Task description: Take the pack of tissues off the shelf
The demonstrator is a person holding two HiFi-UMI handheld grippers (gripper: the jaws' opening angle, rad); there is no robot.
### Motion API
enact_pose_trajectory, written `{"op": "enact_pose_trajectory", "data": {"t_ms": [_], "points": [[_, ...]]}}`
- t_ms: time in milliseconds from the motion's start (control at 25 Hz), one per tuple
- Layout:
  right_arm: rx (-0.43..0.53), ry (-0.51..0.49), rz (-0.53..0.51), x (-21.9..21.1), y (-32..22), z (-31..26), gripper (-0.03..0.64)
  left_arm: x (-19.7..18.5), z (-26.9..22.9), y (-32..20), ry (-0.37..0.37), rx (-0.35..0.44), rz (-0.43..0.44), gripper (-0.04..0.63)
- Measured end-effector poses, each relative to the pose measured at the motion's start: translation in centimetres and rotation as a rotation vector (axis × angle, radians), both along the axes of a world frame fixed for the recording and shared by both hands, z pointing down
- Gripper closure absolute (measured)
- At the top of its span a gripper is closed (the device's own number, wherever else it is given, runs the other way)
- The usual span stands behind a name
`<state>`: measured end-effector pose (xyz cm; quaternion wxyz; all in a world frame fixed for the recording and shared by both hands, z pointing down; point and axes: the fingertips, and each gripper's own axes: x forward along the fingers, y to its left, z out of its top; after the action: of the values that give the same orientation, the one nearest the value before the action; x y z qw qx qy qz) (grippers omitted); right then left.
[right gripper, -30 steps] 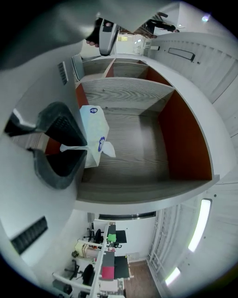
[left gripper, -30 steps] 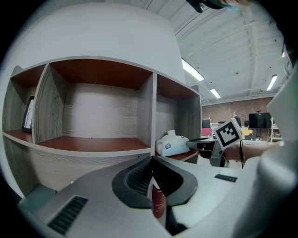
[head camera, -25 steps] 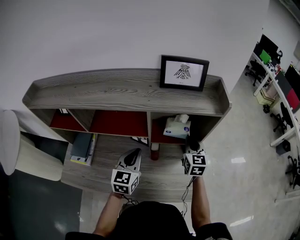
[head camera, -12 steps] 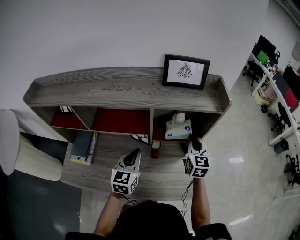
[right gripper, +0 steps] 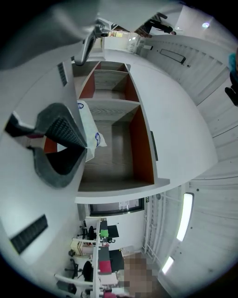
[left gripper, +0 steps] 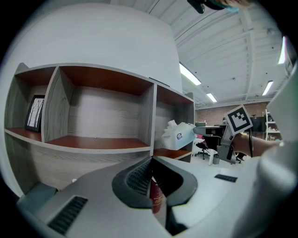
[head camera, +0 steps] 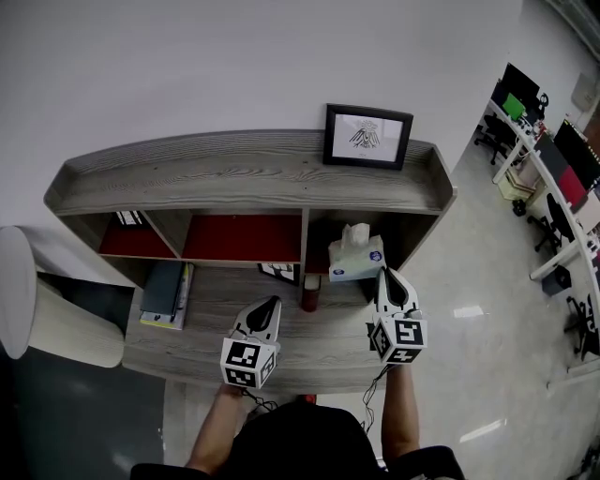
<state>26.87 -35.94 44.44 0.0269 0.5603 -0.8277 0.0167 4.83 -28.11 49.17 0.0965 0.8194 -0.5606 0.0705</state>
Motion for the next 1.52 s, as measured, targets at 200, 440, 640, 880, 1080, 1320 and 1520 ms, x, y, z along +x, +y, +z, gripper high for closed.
{"op": "enact_pose_trajectory", "data": {"t_ms": [200, 440, 640, 880, 1080, 1320, 1520], "points": [[0.015, 0.003, -0.012, -1.4, 2.1, -1.0, 0.589, -1.0, -0.2, 1.0, 0.008, 0.002, 0.005, 0.589], [0.014, -0.004, -0.031, -3.7, 4.3, -1.2, 0.589, -2.9, -0.1, 2.8, 0.012, -0.006, -0.001, 0.589], [0.009, -0.006, -0.066, -6.7, 6.0, -1.0, 0.589, -5.4, 0.0, 4.6, 0.013, -0.014, -0.027, 0.589], [-0.001, -0.011, -0.120, -10.5, 7.8, -0.6, 0.589, -8.8, 0.1, 7.0, 0.016, -0.021, -0.077, 0.589], [-0.006, -0.015, -0.177, -13.9, 9.0, -0.5, 0.589, -11.6, 0.3, 9.2, 0.015, -0.030, -0.126, 0.589], [-0.018, -0.015, -0.254, -18.5, 10.7, 0.5, 0.589, -15.0, 0.7, 11.3, 0.016, -0.037, -0.190, 0.589], [-0.043, -0.005, -0.323, -22.3, 12.1, 1.9, 0.589, -17.8, 1.1, 13.0, 0.016, -0.048, -0.244, 0.589]]}}
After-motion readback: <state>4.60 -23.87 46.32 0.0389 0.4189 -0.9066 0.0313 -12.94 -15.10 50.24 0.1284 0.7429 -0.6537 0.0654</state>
